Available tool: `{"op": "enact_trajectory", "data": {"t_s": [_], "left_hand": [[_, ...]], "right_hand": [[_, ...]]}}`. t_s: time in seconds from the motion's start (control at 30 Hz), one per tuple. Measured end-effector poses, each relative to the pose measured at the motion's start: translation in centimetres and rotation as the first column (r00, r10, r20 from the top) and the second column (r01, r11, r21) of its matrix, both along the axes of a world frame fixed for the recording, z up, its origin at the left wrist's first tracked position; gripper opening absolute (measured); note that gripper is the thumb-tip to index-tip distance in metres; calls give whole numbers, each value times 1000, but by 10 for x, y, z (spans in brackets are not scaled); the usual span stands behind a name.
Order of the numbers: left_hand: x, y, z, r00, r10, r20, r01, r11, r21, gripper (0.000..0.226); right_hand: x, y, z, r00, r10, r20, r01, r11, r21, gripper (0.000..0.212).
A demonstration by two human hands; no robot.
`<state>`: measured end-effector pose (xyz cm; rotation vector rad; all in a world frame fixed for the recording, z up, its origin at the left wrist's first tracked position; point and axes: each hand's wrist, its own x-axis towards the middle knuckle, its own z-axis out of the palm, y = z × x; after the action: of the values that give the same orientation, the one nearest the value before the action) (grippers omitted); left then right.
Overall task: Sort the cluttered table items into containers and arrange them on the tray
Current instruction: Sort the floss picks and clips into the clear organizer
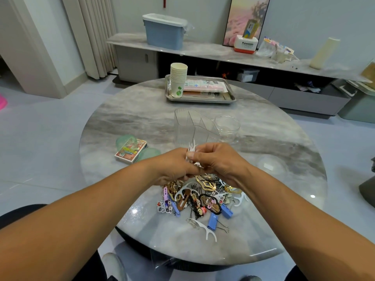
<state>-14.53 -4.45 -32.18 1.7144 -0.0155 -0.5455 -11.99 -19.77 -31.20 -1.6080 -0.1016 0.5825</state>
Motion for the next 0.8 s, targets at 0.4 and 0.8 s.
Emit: {"op": "enact_trajectory", "data": {"t_s": [0.4,0.8], "left_hand": [[3,4,-4,981,-80,178,54,987,149,34],[-2,0,12,996,-72,-59,61,985,-162,11]], "right_hand": [[-2,-4,7,996,-19,-81,27,995,91,23],[12,-21,14,978,-34,-205,102,938,331,46]]}}
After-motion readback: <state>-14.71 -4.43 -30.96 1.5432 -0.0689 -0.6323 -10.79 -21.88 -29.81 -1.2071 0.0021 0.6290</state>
